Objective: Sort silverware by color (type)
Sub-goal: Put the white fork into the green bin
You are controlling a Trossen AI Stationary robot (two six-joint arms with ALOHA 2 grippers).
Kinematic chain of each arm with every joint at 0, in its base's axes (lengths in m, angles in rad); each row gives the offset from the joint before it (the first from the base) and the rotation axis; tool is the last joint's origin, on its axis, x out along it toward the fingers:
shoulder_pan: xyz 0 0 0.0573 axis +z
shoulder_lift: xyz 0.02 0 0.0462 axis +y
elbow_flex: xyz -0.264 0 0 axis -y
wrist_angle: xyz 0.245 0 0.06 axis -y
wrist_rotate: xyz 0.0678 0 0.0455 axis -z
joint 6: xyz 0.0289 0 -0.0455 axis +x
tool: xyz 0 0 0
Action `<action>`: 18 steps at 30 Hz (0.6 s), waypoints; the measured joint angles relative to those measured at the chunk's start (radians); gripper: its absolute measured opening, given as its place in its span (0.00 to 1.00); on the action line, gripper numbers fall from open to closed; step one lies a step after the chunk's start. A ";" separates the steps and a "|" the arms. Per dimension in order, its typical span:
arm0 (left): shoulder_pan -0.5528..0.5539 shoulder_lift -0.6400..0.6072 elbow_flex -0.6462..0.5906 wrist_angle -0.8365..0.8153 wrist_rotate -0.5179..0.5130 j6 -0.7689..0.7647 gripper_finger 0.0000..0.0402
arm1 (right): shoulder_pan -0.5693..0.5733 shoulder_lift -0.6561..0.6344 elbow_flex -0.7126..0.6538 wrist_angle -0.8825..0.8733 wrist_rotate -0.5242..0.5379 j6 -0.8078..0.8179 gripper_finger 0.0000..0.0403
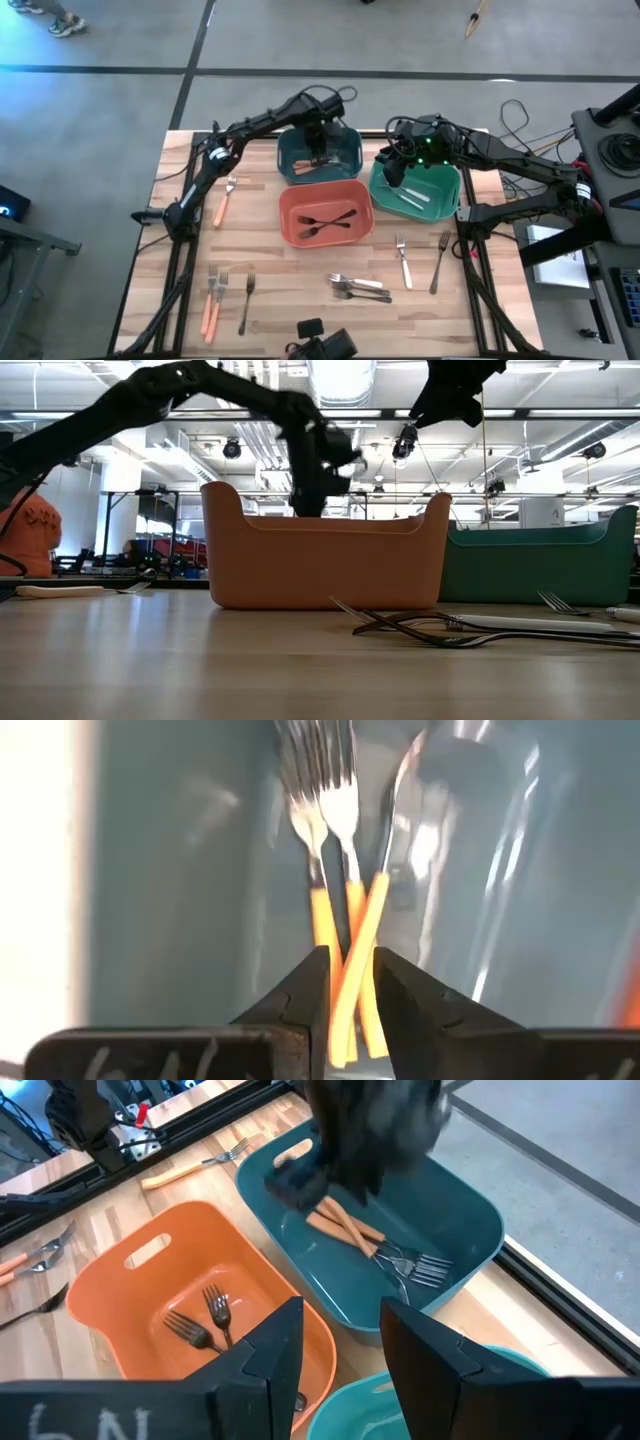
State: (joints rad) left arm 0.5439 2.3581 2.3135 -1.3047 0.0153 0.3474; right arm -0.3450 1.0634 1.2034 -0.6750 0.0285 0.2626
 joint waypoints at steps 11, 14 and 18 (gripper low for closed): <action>-0.029 -0.276 -0.070 0.088 0.053 -0.181 0.14 | 0.000 0.000 0.000 0.003 -0.001 -0.027 0.31; -0.050 -0.366 -0.144 0.136 0.094 -0.206 0.14 | 0.000 0.000 0.000 0.009 -0.001 -0.037 0.31; -0.084 -0.508 -0.323 0.260 0.176 -0.252 0.14 | 0.000 0.000 0.000 0.028 -0.001 -0.046 0.31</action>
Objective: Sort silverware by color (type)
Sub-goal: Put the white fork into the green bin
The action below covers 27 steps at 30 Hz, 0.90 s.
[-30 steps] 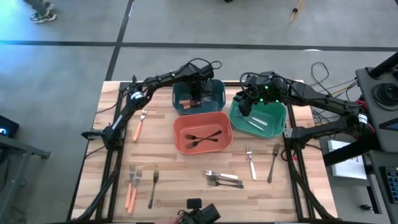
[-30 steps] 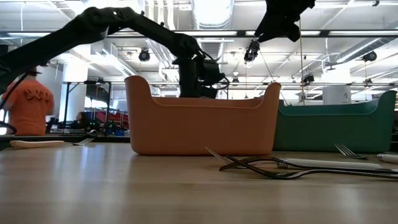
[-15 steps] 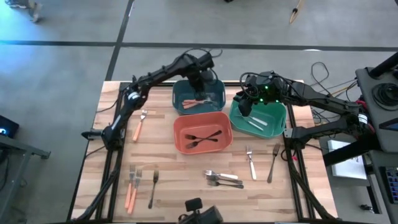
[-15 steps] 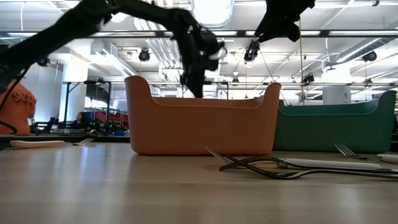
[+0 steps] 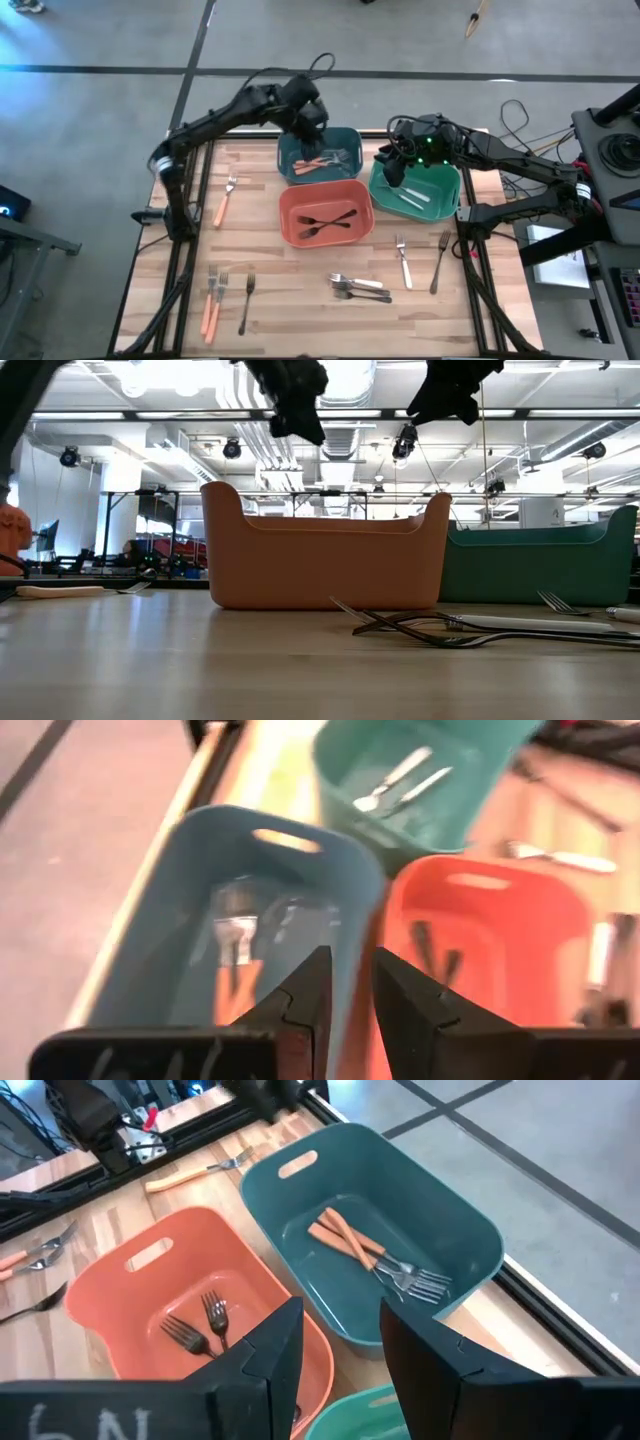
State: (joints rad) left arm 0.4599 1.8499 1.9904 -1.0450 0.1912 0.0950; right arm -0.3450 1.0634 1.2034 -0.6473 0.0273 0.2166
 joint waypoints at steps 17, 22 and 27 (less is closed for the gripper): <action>-0.218 -0.579 -0.876 0.703 -0.083 -0.543 0.14 | 0.000 0.001 -0.044 0.201 0.000 0.050 0.31; -0.235 -0.654 -0.972 0.739 -0.119 -0.634 0.14 | 0.000 0.025 -0.042 0.218 -0.008 0.097 0.31; -0.234 -0.691 -0.993 0.731 -0.123 -0.639 0.14 | 0.000 0.067 -0.011 0.218 -0.109 0.193 0.31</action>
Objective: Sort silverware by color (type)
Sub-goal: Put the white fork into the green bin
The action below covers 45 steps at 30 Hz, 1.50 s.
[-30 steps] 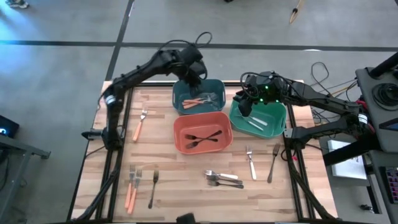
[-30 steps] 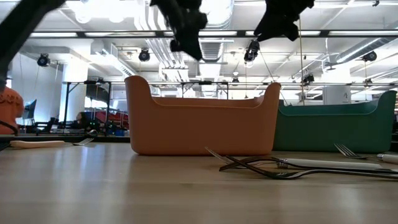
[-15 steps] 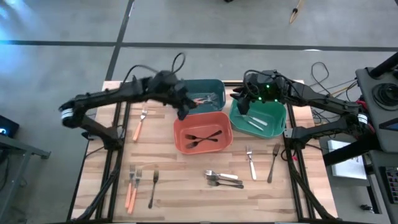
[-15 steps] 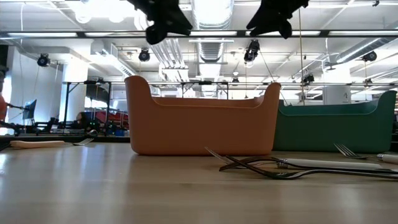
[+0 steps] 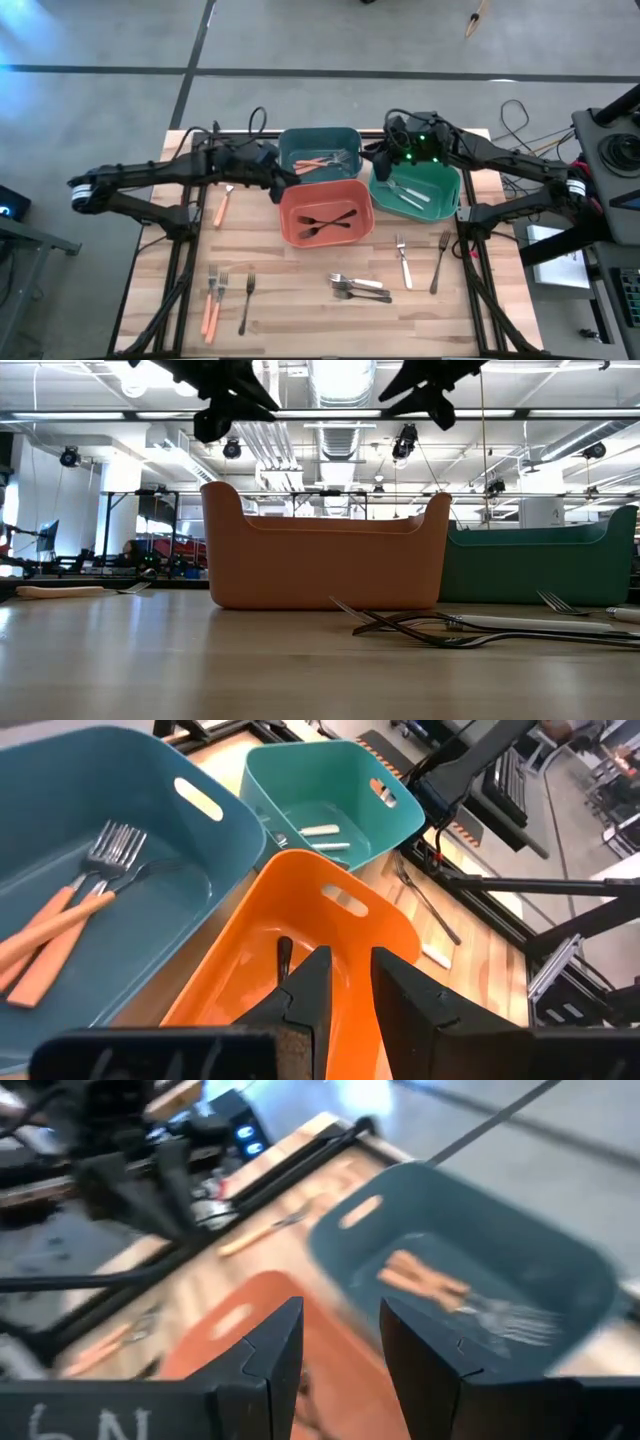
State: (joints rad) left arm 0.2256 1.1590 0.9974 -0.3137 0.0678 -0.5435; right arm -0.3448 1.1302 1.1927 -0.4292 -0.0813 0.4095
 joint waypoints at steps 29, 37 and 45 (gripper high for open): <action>0.000 0.001 0.000 -0.003 -0.007 0.056 0.14 | 0.030 0.063 0.124 -0.156 -0.140 0.161 0.31; 0.000 0.001 0.000 -0.003 -0.008 0.090 0.14 | 0.122 0.061 0.124 -0.177 -0.364 0.343 0.31; 0.000 0.001 0.000 -0.004 -0.008 0.134 0.14 | 0.294 0.061 0.124 -0.347 -0.380 0.487 0.31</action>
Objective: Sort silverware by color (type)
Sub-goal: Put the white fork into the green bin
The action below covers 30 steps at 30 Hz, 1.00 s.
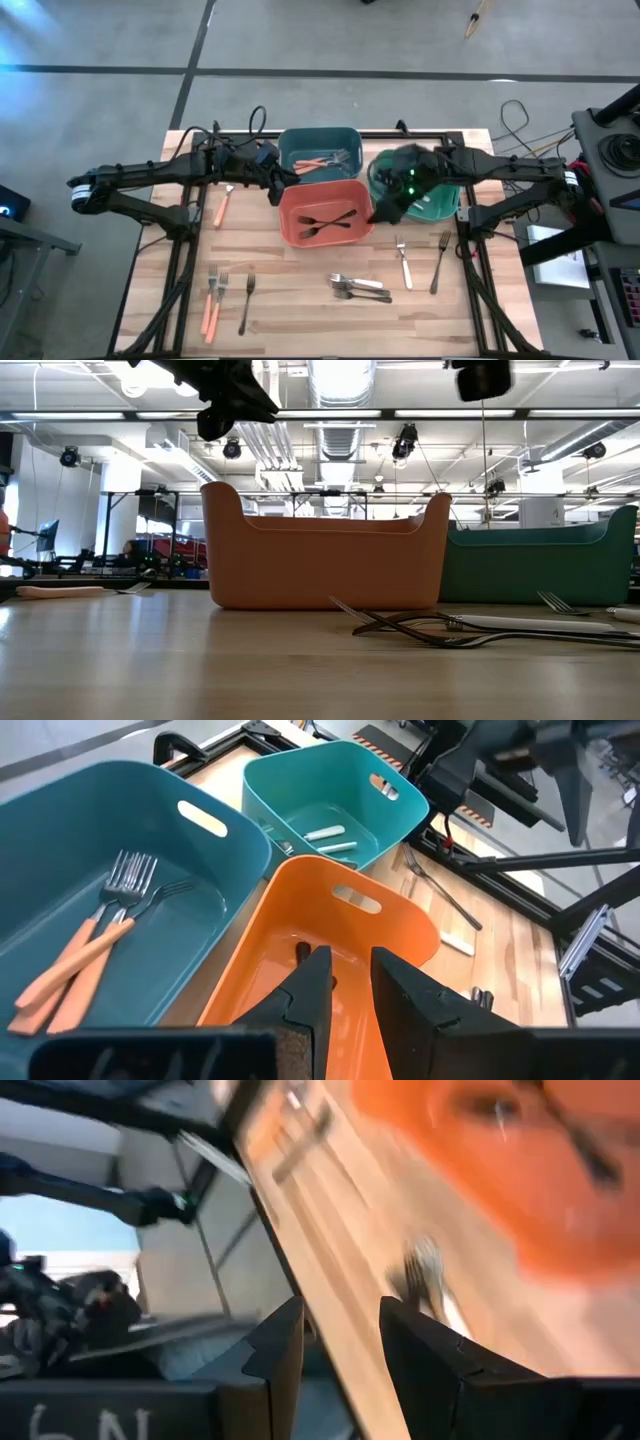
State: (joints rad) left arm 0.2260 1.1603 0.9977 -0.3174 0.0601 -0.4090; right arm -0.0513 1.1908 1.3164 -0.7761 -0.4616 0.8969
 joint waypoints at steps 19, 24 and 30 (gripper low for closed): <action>0.000 0.000 0.000 -0.007 0.000 0.072 0.14 | 0.396 0.009 -0.236 -0.349 0.162 0.480 0.31; 0.000 0.000 0.000 -0.006 -0.001 0.105 0.14 | 0.429 0.024 -0.380 -0.222 0.254 0.622 0.31; 0.000 0.000 0.000 -0.005 -0.040 0.115 0.14 | 0.433 0.091 -0.476 -0.146 0.259 0.670 0.31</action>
State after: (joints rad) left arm 0.2260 1.1599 0.9977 -0.3226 0.0201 -0.2941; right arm 0.3817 1.2820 0.8405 -0.9220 -0.2028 1.5664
